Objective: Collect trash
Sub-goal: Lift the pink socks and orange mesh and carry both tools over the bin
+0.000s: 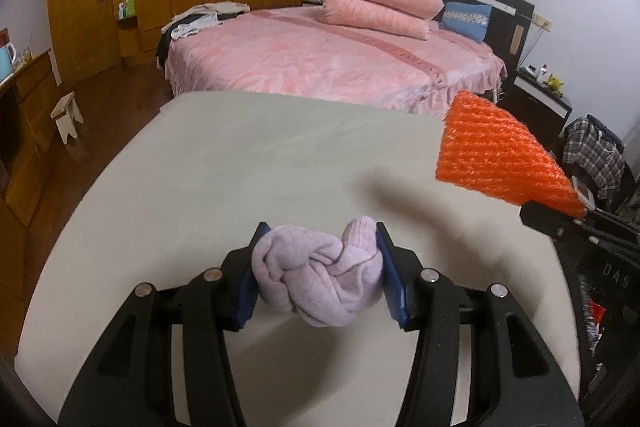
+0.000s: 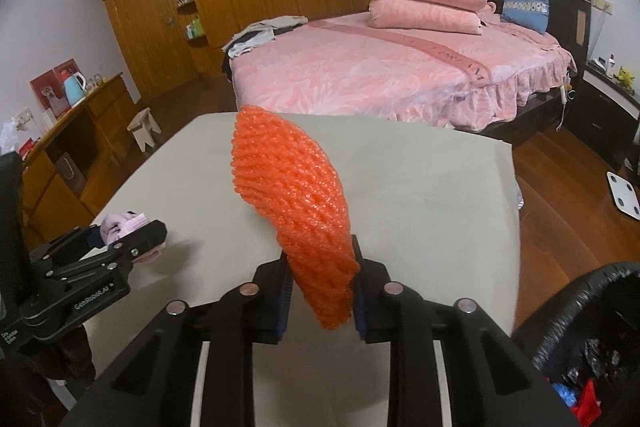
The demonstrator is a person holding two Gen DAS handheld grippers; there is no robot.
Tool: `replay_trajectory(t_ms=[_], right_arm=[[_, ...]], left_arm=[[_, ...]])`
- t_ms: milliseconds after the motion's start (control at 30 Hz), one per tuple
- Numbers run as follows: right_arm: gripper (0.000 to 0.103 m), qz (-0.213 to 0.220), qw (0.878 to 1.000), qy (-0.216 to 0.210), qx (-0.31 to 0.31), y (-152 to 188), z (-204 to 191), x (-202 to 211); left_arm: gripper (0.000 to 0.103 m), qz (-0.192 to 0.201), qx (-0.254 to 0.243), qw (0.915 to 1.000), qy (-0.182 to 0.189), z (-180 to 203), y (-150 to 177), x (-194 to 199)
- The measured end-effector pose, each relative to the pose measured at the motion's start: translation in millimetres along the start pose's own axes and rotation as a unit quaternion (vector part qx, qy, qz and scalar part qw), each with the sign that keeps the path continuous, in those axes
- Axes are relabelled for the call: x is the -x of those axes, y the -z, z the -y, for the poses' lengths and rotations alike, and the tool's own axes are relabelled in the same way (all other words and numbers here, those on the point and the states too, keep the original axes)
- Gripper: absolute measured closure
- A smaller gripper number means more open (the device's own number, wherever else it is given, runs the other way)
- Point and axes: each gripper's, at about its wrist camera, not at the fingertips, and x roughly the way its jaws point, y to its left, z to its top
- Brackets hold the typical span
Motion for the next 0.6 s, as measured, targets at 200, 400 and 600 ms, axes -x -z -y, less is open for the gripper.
replay_trajectory(t_ms=[200,400,600], right_arm=[[0.078,0.018,1.0,-0.007,0.006,6,2,38],[0.078,0.033,0.999,-0.009,0.001,14,12,74],[0.078,0.052,0.999,0.004,-0.01,26,27,112]], left_arm=[[0.053,0.021,-0.005,0.9997,0.005,16,-2,35],[0.053,0.04,-0.013,0.999,0.011,34,2,66],[0.053,0.051,-0.019,0.9981,0.027,58,5,93]])
